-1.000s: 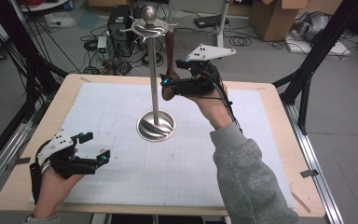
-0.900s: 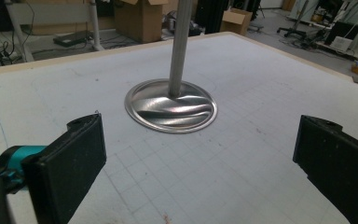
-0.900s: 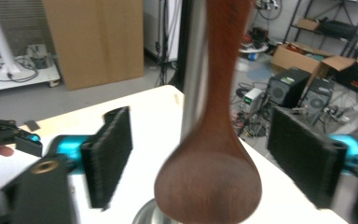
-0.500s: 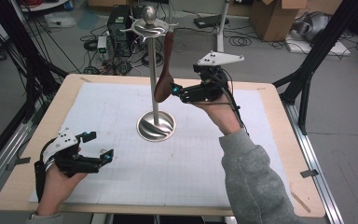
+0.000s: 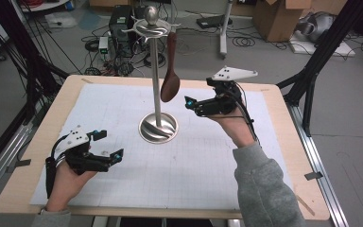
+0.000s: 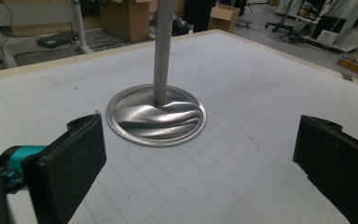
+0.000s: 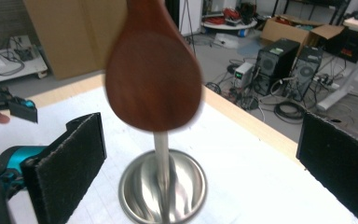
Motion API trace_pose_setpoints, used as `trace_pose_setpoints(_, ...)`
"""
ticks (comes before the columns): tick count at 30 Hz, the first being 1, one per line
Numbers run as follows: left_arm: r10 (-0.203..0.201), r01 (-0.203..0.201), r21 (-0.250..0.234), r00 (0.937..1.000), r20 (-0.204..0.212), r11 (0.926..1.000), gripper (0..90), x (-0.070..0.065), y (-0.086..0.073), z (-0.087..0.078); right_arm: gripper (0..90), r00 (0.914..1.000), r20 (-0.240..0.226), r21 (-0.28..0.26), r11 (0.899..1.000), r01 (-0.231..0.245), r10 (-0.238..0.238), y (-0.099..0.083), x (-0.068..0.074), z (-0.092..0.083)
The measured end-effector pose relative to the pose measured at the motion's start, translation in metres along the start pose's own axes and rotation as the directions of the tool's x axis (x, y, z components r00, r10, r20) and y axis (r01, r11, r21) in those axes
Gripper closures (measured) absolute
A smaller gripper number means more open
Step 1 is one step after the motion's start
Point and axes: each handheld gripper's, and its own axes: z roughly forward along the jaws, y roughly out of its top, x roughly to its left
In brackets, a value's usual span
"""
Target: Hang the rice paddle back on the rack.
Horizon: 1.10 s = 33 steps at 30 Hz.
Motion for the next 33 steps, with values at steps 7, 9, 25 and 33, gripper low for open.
trace_pose_setpoints(7,0.005,-0.005,-0.004,0.9999,0.016,1.0000,2.9,0.000,0.003,0.007,0.0,0.9995,0.017,0.011,1.000,-0.027,0.027,-0.014,-0.008,-0.008)
trace_pose_setpoints(9,0.003,-0.003,-0.003,0.9998,0.019,1.0000,2.9,-0.001,0.003,0.009,0.0,0.9994,0.020,0.014,0.999,-0.030,0.029,-0.017,-0.009,-0.010)
trace_pose_setpoints(25,0.003,-0.003,0.003,0.9992,0.040,1.0000,2.9,-0.002,0.004,0.019,0.0,0.9988,-0.025,-0.056,0.998,-0.043,0.041,-0.050,-0.018,-0.026)
trace_pose_setpoints(33,0.003,-0.003,0.007,0.9991,0.042,1.0000,2.9,-0.004,0.004,0.019,0.0,0.9969,-0.018,-0.057,0.995,-0.078,0.077,-0.073,-0.026,-0.032)
